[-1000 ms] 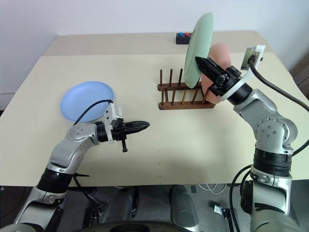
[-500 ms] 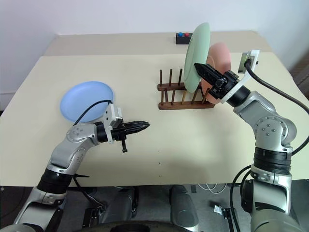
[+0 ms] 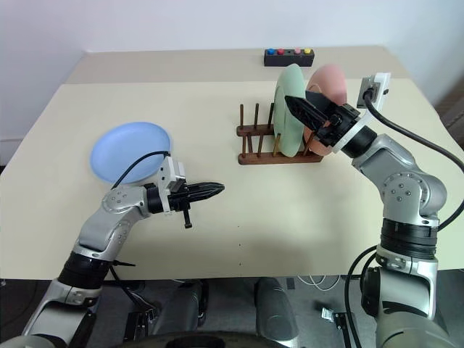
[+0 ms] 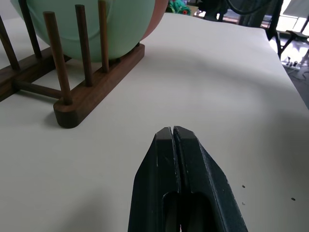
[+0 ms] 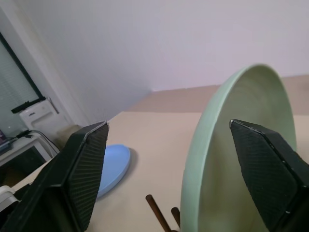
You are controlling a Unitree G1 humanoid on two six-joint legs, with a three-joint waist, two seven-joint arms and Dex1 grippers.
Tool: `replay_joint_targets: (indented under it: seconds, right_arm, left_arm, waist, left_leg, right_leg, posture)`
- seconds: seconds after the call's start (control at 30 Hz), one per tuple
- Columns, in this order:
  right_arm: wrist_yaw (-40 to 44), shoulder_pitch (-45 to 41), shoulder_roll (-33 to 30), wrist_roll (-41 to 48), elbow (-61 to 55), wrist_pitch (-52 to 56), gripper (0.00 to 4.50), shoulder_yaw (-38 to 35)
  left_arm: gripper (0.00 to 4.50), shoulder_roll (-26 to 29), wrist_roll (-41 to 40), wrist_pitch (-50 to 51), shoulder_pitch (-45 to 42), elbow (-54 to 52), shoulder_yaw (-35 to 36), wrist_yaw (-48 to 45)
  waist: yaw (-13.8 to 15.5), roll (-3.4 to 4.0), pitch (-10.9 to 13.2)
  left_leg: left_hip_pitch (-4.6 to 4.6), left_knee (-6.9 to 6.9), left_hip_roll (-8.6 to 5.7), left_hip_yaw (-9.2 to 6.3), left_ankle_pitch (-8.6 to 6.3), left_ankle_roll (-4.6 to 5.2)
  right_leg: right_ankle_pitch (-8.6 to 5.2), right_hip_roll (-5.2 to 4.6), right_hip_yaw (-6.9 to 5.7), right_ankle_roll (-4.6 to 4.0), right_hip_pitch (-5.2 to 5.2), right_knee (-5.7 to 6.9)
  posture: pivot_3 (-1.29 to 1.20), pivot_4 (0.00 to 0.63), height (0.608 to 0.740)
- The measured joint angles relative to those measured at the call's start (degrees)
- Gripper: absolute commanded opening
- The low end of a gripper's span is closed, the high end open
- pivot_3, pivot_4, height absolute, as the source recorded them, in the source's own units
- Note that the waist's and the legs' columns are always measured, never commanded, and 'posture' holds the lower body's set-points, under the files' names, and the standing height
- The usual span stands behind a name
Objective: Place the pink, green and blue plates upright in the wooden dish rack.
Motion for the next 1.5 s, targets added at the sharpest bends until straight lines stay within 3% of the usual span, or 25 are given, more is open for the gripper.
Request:
replay_joint_targets:
  seconds: [0.43,0.53,0.73,1.0,1.17,1.37,1.5]
  right_arm:
    - [0.3,-2.6,-4.6,-8.5,-4.5,-6.1,4.06,0.7]
    - [3.7,-2.4,-10.5,-17.7,-12.2,-11.4,4.14,8.1]
    - [9.2,0.0,-11.0,-30.3,-18.5,-19.4,4.14,22.4]
    - [11.2,1.0,-7.3,-35.8,-16.5,-24.1,4.14,26.2]
    - [12.8,1.0,-6.1,-38.0,-13.8,-26.4,4.14,27.1]
    - [13.4,1.0,-4.6,-39.8,-12.6,-27.6,4.14,27.6]
    - [13.4,1.3,-4.1,-40.6,-12.6,-27.9,4.14,27.6]
  left_arm:
    - [0.0,0.0,-0.1,0.3,-0.1,-0.1,0.1,0.4]
    - [1.35,0.0,-1.3,2.0,-0.7,0.3,3.0,3.1]
    - [4.42,1.9,-3.2,3.4,-4.6,2.9,13.7,10.8]
    - [4.47,5.8,0.4,4.8,-7.3,10.6,25.7,29.0]
    - [4.47,9.8,2.9,17.6,-11.2,18.7,30.2,41.5]
    - [4.47,9.8,2.9,30.0,-13.7,22.5,30.4,47.0]
    - [4.47,9.8,2.6,32.8,-15.7,22.9,29.8,46.3]
  waist:
    - [0.0,0.03,0.0]
    - [-0.2,0.04,0.0]
    - [-0.2,-0.01,0.0]
    - [0.3,-0.08,0.1]
    - [-0.1,-0.15,0.1]
    - [0.1,-0.37,0.1]
    - [0.0,-0.4,0.1]
  left_leg:
    - [-0.09,0.02,0.0,0.0,0.0,0.0]
    - [-0.17,-0.01,0.03,0.0,0.0,0.0]
    - [-0.17,0.02,0.08,-0.01,0.0,0.0]
    - [-0.22,0.08,0.06,-0.04,0.01,-0.01]
    - [-0.22,0.03,0.06,-0.06,0.01,-0.01]
    - [-0.23,0.06,0.06,-0.15,0.02,-0.04]
    - [-0.23,0.04,0.05,-0.15,0.03,-0.06]
  right_leg:
    - [0.0,-0.01,0.0,0.01,-0.1,0.0]
    - [0.0,0.03,-0.01,0.01,-0.24,0.02]
    - [0.01,0.06,-0.02,0.02,-0.22,0.01]
    - [0.02,0.03,-0.07,0.02,-0.21,0.01]
    - [0.03,0.04,-0.1,0.02,-0.22,0.01]
    - [0.04,0.04,-0.19,0.01,-0.22,0.06]
    - [0.04,0.02,-0.18,0.01,-0.21,0.05]
  posture:
    - [0.0,0.15,0.73]
    - [0.0,0.15,0.73]
    - [0.0,0.15,0.73]
    - [0.0,0.15,0.73]
    - [0.0,0.15,0.73]
    - [0.0,0.15,0.73]
    - [0.0,0.15,0.73]
